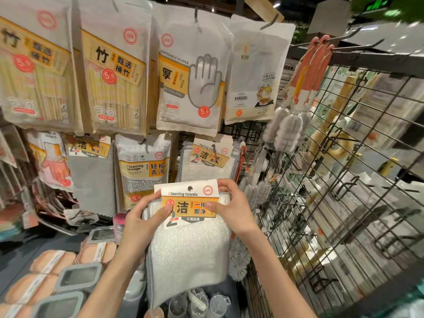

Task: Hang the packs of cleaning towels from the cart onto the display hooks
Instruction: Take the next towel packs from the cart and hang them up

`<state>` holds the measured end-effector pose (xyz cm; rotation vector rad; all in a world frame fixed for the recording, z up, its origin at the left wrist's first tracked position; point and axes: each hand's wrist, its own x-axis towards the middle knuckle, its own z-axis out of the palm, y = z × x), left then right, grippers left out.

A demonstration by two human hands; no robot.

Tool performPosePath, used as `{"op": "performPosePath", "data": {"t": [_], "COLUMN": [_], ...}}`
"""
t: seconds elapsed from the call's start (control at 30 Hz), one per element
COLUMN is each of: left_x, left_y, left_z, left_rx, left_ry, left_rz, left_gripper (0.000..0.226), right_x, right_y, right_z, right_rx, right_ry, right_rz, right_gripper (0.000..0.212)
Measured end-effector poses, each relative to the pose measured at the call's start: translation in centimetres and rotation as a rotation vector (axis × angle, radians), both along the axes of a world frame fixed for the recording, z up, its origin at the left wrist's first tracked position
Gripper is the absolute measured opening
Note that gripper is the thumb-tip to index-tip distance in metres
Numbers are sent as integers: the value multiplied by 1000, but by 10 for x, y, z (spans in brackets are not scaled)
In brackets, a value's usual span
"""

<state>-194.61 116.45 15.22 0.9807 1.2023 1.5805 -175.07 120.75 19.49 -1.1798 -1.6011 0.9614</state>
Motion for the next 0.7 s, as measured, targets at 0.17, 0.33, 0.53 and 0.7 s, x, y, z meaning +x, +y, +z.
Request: {"op": "performPosePath", "data": {"t": [0.17,0.33,0.53,0.7], "left_x": [-2,-7,-17,-25], "left_y": [-3,-5,-5,-4], "left_z": [6,7,1,-7], "left_rx": [19,6,-16,-7], "left_ry": [62,113,143,135], "left_rz": [-52,-68,-9,51], "left_gripper": [22,29,32,22], "right_x": [-4,-5,-3,5], "right_y": [1,1,5,21], "right_z": [-2,-6,-11,-5], "right_rx": [4,5,27,72], "right_ry": [40,67,152,167], "right_rz": [9,12,-73,-176], "right_gripper": [51,52,51,47]}}
